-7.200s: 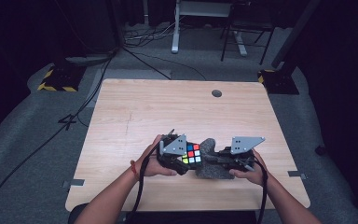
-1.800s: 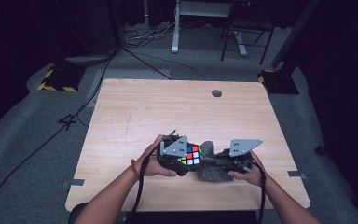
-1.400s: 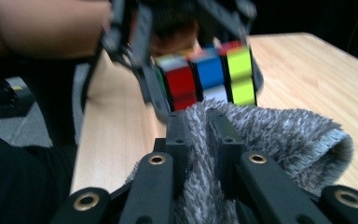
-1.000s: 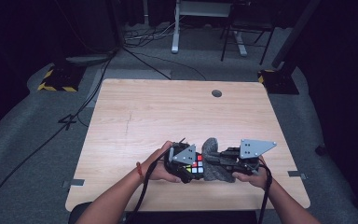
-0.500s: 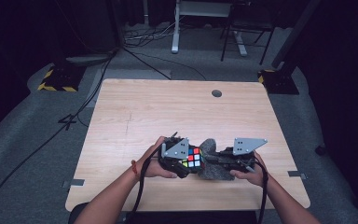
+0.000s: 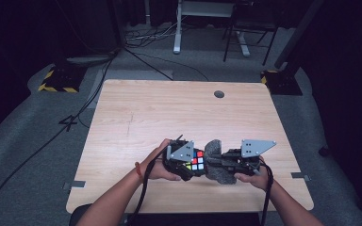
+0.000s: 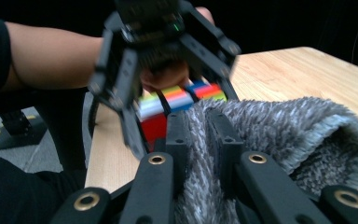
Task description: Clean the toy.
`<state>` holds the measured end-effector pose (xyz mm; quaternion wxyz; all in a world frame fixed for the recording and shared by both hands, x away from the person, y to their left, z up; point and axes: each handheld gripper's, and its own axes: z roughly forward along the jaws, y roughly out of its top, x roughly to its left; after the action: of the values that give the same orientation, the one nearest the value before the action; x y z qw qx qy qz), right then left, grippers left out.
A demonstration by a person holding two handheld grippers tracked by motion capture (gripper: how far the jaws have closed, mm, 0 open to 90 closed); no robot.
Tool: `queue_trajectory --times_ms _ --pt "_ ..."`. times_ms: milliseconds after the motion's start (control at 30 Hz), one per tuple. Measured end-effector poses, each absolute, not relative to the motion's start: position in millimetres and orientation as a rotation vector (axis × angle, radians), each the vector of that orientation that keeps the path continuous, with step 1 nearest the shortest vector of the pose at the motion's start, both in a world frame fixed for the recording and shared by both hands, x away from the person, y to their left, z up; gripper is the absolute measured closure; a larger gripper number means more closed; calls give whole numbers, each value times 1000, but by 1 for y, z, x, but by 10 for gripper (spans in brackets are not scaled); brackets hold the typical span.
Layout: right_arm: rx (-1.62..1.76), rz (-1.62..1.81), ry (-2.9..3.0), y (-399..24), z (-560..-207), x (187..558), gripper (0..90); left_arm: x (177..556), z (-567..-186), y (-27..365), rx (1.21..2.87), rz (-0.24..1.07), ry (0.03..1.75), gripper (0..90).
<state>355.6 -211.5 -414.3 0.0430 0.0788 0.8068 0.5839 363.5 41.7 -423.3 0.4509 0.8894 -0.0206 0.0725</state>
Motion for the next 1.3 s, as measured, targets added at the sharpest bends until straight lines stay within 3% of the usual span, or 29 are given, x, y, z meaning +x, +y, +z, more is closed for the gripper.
queue_trajectory --times_ms 533,1000,1300 --pt "181 1744 2479 -195 -409 348 810 362 -431 31 2282 213 -70 332" --pt "377 1630 2533 -218 -430 372 810 369 -409 59 2091 206 9 334" --pt "333 1771 2553 -218 -428 370 809 369 -412 59 2082 166 -18 332"
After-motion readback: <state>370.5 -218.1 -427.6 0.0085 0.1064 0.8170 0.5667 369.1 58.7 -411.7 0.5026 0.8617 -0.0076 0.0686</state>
